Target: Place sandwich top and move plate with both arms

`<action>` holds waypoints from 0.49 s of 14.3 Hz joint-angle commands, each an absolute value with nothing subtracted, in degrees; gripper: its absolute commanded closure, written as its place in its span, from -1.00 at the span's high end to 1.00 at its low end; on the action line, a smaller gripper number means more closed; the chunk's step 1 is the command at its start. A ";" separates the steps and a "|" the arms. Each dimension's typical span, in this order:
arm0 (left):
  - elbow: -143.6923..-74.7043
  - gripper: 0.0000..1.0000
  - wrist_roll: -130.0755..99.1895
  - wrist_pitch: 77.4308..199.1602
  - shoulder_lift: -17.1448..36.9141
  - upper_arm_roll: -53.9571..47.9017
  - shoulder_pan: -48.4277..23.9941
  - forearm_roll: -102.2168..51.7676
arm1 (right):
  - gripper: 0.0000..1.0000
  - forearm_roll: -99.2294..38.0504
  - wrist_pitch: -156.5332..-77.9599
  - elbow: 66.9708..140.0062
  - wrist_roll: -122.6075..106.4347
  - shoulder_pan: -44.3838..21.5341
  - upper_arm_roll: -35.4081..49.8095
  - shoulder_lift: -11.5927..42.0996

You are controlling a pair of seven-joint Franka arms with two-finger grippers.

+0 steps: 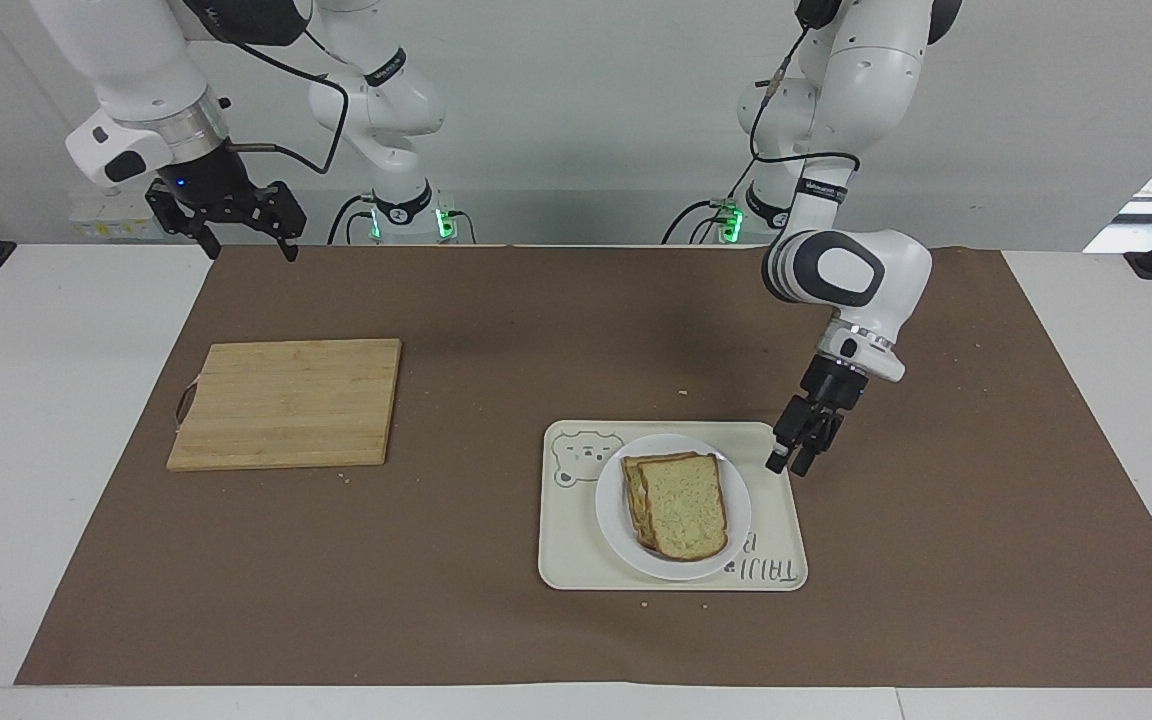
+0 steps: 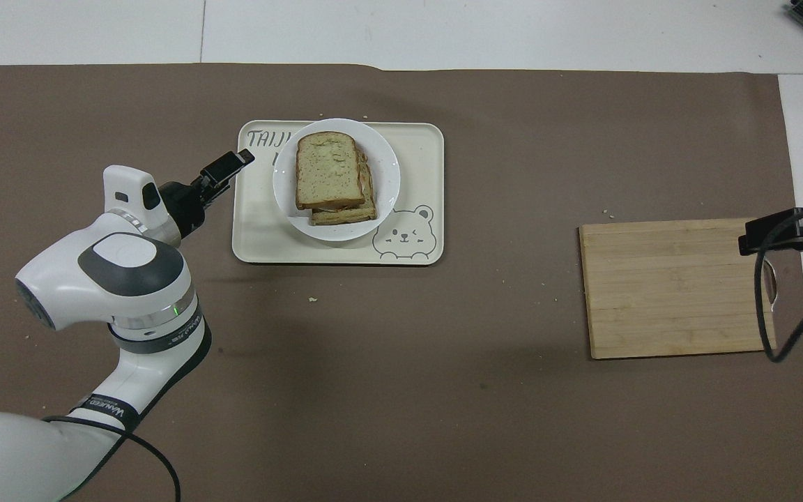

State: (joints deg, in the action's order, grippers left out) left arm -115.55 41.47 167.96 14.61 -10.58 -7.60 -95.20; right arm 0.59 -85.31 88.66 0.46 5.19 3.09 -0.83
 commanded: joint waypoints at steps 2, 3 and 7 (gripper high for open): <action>-116.19 1.00 41.04 169.01 11.96 -9.58 -6.24 -91.25 | 1.00 1.05 -84.38 87.63 1.14 5.89 3.78 -0.35; -116.19 1.00 40.96 169.01 11.87 -9.32 -5.89 -88.79 | 1.00 1.05 -84.38 87.63 1.14 5.89 3.78 -0.35; -113.39 1.00 40.96 168.66 11.78 -7.65 -5.10 -79.92 | 1.00 1.05 -84.38 87.63 1.23 5.89 3.69 -0.35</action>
